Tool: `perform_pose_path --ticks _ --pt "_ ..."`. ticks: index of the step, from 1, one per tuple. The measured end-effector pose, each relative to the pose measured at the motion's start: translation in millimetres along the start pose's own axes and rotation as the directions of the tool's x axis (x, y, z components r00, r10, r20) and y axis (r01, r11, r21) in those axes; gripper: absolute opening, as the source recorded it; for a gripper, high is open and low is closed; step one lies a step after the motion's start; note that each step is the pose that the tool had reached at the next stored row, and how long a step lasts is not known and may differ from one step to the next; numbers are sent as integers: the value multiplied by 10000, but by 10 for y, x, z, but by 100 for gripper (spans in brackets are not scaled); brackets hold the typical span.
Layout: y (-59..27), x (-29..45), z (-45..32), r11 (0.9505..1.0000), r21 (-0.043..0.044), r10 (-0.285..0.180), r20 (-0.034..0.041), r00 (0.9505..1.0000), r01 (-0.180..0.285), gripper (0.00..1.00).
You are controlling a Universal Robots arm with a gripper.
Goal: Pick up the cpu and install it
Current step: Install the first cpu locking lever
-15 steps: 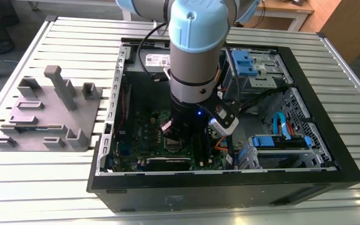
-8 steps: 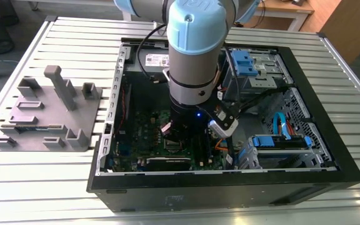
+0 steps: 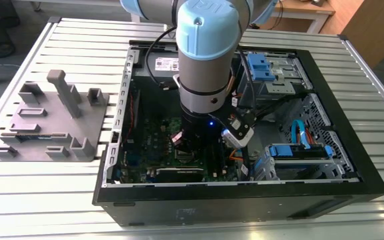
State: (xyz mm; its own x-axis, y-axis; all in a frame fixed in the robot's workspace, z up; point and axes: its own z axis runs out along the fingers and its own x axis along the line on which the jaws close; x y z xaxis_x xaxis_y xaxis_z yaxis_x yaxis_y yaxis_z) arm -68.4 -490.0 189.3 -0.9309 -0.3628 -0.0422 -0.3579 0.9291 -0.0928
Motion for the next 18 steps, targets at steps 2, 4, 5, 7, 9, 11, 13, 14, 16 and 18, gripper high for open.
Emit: perform_pose_path --ticks 2,4,5,7,9,11,13,14,16,18 --pt "0 1 -1 10000 2 1 1 10000 -1 11" --pt "0 0 0 10000 2 1 2 10000 -1 11" --pt "-1 1 0 10000 2 1 2 10000 -1 11" --pt "-1 1 0 10000 3 1 2 10000 -1 11" --pt "-6 4 2 10000 -1 2 6 10000 -2 11" --pt "-25 11 3 10000 -12 -3 12 10000 3 11" --pt "-47 20 4 10000 -22 -6 17 10000 7 11" --pt "-55 23 4 10000 -24 -8 19 10000 8 11" --pt "-61 27 4 10000 -25 -6 24 10000 6 11" --pt "-62 27 4 10000 -21 -6 43 10000 7 11"
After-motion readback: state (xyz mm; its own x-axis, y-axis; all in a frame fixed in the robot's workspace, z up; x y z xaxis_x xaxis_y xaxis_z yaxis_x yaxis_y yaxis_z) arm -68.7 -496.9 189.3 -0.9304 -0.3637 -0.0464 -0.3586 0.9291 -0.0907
